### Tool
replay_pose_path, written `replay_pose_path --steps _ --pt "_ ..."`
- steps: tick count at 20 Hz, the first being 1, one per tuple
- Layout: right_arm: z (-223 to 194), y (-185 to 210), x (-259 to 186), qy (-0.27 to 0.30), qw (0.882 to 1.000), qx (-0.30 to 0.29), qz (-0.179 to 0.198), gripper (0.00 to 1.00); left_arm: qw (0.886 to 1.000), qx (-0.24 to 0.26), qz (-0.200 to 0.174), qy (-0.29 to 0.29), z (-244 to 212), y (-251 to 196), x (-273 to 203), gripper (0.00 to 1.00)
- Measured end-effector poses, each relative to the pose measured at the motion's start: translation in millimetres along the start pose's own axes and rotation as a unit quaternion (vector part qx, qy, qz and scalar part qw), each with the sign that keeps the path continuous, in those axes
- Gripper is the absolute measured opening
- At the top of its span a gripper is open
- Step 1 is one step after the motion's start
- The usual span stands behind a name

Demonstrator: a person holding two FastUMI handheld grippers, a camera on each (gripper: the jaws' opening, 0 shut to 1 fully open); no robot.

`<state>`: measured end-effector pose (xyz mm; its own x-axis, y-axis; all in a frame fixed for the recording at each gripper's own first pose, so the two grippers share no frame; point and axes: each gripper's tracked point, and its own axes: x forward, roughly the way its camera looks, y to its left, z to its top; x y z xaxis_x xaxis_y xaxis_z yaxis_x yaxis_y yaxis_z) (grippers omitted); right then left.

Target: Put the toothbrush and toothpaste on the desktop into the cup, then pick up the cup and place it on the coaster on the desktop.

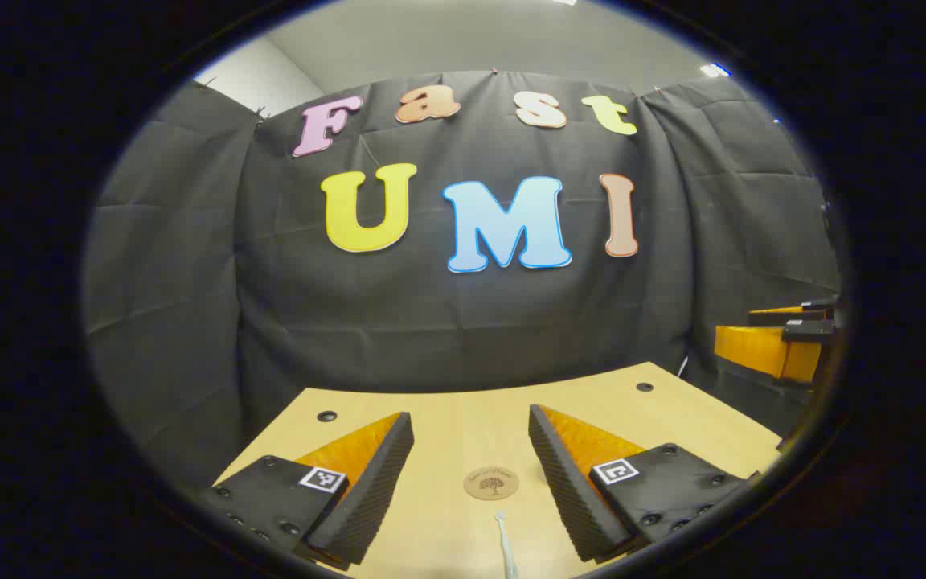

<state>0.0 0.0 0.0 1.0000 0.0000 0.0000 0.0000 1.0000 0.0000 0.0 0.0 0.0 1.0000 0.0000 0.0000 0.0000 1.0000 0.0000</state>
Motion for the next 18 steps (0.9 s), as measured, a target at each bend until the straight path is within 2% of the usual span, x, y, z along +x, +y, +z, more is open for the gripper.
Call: replay_pose_path --steps 2,3,5,12,13,14,18 --pt "-4.8 3.5 1.9 0.008 1.0 0.004 0.0 0.92 1.0 -0.001 -0.004 0.004 -4.1 -1.5 3.5 1.0" --pt "-6.0 7.7 3.6 0.011 1.0 0.007 0.001 0.94 1.0 -0.002 -0.005 0.006 -4.3 -0.8 7.1 0.95" --pt "-10.7 8.3 7.1 0.023 1.0 0.01 -0.003 0.94 0.999 -0.012 -0.022 0.025 -12.1 -8.2 11.1 0.96" --pt "-24.3 16.5 13.0 0.059 0.998 0.027 0.016 0.96 0.999 -0.019 -0.014 0.023 -7.9 0.2 15.6 0.95" --pt "-24.4 17.5 13.3 0.058 0.998 0.026 0.019 0.94 0.999 -0.019 -0.012 0.023 -9.1 1.4 16.4 0.95" --pt "-25.1 18.9 14.5 0.063 0.997 0.024 0.023 0.96 0.999 -0.018 -0.011 0.027 -10.7 2.3 17.3 0.95" --pt "-40.1 36.9 24.4 0.097 0.994 0.017 0.036 0.94 0.998 -0.025 -0.015 0.055 -29.6 2.8 24.2 0.96"
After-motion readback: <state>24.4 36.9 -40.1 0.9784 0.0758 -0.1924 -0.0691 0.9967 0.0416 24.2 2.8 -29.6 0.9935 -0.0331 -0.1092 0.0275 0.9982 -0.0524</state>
